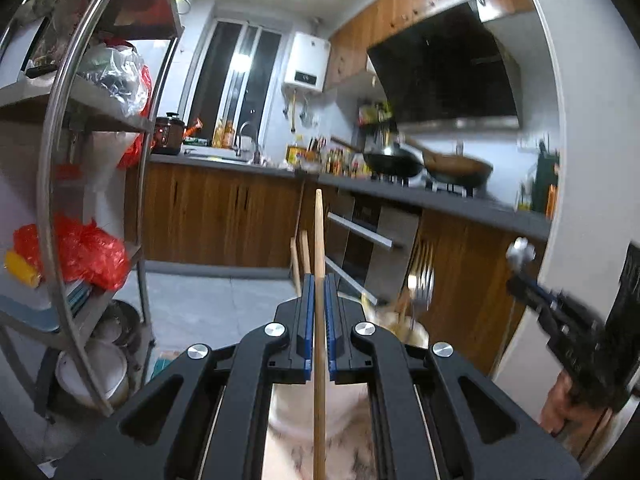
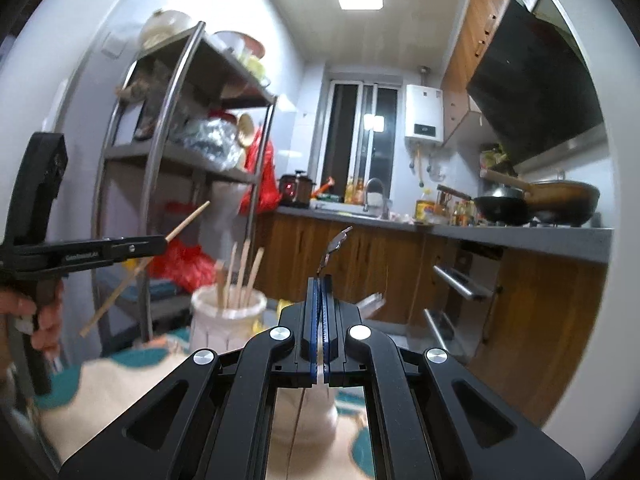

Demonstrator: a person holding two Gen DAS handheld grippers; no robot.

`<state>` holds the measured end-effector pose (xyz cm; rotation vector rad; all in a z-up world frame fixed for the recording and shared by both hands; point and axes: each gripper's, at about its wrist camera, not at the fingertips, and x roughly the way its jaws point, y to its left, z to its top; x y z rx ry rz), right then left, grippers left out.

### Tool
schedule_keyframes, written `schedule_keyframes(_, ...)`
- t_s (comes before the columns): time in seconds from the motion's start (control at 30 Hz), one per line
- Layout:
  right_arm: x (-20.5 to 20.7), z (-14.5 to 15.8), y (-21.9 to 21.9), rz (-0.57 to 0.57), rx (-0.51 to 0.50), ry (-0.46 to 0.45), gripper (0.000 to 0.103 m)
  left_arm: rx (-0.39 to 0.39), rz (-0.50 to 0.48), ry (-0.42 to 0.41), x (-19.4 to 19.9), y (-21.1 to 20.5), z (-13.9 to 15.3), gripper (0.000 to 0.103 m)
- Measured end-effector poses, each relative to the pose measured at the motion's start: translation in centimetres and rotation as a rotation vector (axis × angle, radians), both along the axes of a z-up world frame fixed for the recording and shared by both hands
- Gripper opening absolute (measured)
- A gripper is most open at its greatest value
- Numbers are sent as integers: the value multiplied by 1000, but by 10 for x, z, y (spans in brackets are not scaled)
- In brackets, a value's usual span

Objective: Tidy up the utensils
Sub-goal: 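Carry the chopstick over the large cup with left while right carries spoon over small cup, then release the chopstick into the large cup with left while right releases spoon into small cup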

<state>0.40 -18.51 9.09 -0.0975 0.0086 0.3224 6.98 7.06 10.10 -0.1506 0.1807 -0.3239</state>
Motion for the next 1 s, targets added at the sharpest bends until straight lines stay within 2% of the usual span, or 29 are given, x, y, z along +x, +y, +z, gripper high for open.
schedule_keyframes(0.13,21,15,-9,21,104,2,3,-26,10,-54,16,-4,19,5)
schedule_keyframes(0.37,59,26,-17,34,214,-10,2,-42,54,-141,54,-21,38,5)
schedule_keyframes(0.5,77,28,-18,20,262,-43,3,-81,57,-140,82,-26,38,5)
schedule_keyframes(0.57,83,25,-16,11,266,-52,3,-91,71,-150,89,-29,34,5)
schedule_keyframes(0.67,94,14,-13,-1,253,-46,3,-67,88,-172,94,-33,24,5)
schedule_keyframes(0.83,109,-3,-6,14,216,12,3,-68,83,-156,99,-33,7,5)
schedule_keyframes(1.0,114,-16,-2,40,174,68,3,-76,78,-142,83,-20,-9,5)
